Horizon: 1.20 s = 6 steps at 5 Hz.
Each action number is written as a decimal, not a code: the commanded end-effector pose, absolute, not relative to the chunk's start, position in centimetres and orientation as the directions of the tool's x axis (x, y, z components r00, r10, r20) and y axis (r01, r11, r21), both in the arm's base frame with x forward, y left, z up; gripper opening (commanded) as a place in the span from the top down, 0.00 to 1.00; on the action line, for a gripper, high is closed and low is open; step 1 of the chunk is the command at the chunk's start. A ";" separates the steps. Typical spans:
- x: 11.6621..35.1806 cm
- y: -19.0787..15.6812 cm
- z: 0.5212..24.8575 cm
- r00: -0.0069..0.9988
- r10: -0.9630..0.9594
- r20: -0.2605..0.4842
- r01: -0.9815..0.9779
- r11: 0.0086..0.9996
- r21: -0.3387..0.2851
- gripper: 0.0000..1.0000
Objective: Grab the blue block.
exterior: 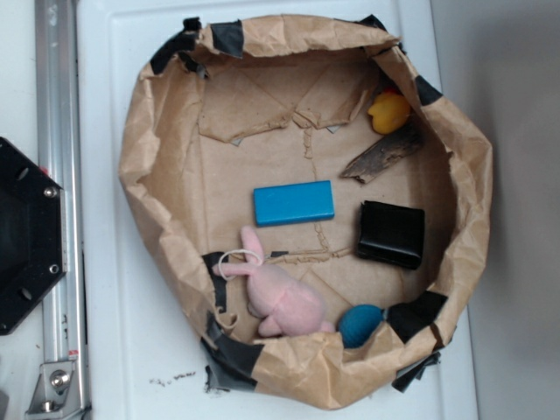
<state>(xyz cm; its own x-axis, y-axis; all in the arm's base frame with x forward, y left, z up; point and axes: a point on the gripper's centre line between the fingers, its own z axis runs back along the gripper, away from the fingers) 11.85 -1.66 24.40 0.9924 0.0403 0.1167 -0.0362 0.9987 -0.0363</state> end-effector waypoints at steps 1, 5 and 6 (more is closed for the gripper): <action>11.8 -1.7 24.4 0.992 0.040 0.117 -0.036 0.999 -0.036 0.00; 28.8 0.2 4.0 0.996 0.085 0.038 -0.090 0.987 0.136 0.00; 29.3 1.7 0.0 0.996 0.081 -0.031 -0.075 0.984 0.160 0.00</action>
